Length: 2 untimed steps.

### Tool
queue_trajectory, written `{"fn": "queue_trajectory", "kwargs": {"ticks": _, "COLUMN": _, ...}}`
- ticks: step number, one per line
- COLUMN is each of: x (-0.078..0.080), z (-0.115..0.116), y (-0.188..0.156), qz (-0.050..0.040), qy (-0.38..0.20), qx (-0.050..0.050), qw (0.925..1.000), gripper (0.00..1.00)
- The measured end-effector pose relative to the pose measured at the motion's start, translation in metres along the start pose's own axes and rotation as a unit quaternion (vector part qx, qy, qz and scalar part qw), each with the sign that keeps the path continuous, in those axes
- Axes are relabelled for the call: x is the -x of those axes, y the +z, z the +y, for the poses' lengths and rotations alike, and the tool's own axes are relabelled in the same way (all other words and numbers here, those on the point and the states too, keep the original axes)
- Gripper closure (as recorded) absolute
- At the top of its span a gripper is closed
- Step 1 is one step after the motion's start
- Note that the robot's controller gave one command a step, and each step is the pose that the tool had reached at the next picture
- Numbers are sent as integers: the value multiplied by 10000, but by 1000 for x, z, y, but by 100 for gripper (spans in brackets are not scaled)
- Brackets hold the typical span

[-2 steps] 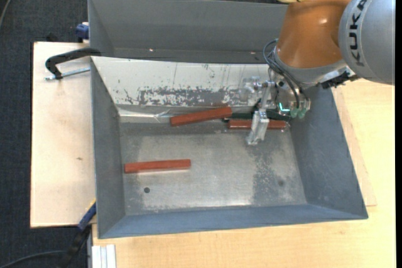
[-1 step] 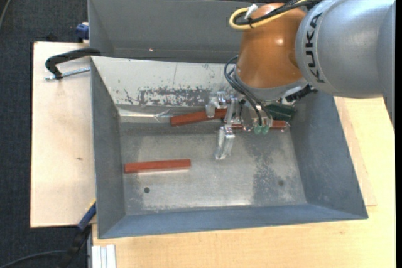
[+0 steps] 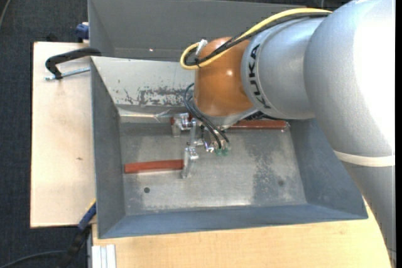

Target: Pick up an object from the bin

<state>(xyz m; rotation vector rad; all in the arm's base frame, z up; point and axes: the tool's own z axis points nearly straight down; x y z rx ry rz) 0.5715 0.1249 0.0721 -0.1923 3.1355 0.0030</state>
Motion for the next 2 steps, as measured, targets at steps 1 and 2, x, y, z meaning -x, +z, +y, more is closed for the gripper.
{"fn": "queue_trajectory", "kwargs": {"ticks": 1, "x": 0, "z": 0, "y": 0, "qz": -4, "qy": 1, "qx": -2, "qw": 10000, "gripper": 100}}
{"fn": "queue_trajectory", "kwargs": {"ticks": 2, "x": 13, "z": -29, "y": -135, "qz": -75, "qy": 395, "qx": -1, "qw": 9992, "gripper": 100}}
